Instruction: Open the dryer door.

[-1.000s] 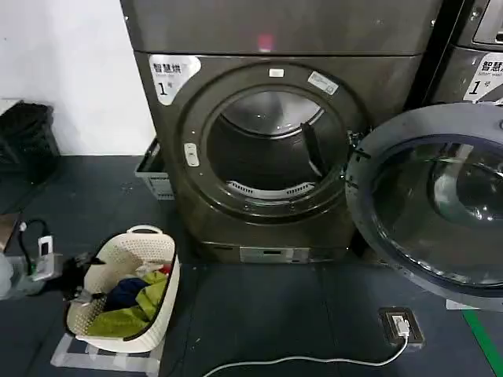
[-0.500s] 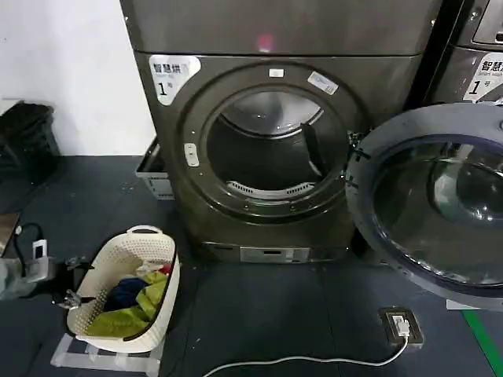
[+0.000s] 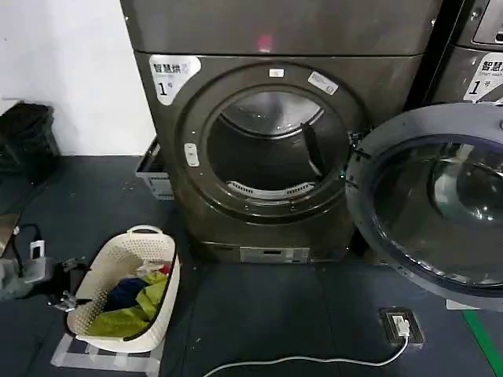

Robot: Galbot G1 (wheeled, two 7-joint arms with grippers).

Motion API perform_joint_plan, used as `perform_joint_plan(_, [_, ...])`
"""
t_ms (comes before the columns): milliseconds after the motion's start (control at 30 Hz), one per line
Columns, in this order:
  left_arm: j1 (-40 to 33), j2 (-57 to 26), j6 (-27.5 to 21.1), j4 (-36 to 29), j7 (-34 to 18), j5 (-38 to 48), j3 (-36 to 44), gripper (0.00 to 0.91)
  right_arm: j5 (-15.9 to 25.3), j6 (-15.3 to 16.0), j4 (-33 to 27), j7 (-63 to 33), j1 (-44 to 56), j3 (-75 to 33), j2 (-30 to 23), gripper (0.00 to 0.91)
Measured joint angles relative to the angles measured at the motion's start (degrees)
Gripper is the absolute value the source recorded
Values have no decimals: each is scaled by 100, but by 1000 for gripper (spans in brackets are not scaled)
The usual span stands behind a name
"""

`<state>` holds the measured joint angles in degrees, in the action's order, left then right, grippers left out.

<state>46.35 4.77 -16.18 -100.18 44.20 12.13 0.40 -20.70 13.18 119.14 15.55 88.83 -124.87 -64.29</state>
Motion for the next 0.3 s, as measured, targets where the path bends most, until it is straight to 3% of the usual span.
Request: perform_joint_plan(300, [16, -6, 6, 12, 4, -86, 2, 907, 175, -127, -24, -81, 39, -114, 11, 907])
